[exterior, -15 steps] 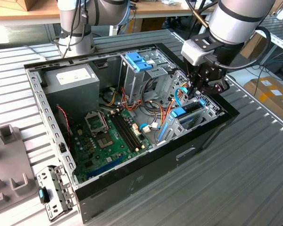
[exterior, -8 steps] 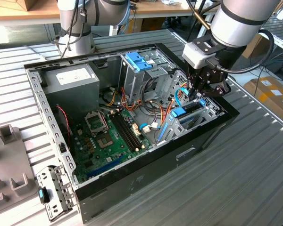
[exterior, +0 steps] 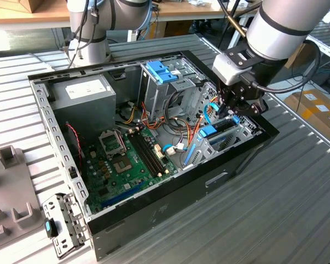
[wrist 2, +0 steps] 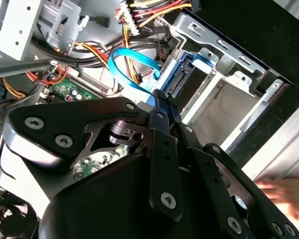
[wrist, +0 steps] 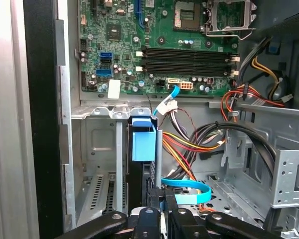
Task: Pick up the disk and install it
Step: 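Insert the first disk wire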
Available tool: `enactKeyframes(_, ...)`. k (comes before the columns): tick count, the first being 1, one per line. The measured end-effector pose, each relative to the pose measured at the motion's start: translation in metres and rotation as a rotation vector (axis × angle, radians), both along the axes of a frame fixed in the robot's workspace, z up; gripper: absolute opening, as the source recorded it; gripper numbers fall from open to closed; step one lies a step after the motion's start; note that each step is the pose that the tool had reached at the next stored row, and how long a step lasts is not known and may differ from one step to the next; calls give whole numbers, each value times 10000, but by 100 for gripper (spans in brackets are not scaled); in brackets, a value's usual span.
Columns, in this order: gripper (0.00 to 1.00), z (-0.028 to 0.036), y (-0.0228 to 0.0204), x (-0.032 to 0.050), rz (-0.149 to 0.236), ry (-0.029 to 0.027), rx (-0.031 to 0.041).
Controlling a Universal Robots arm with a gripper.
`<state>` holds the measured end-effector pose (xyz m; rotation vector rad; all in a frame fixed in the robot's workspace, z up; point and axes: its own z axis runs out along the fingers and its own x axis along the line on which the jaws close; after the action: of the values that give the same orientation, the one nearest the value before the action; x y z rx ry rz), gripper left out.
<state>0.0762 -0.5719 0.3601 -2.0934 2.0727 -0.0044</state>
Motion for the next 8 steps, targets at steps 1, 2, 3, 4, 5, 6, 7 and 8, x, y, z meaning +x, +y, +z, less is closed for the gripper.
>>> enactKeyframes(1, 16, -3, -12, -2, 0, -3, 46)
enactKeyframes(2, 16, -6, -18, -2, -2, -3, 47)
enactKeyframes(3, 16, -10, -24, -2, -2, -3, 47)
enactKeyframes(4, 16, -14, -28, -2, -2, -3, 48)
enactKeyframes(5, 16, -18, -30, -2, -1, -3, 49)
enactKeyframes(6, 16, -23, -31, -2, -1, -3, 49)
enactKeyframes(7, 16, -26, -32, -2, -1, -3, 47)
enactKeyframes(8, 16, -27, -32, -2, -1, -3, 45)
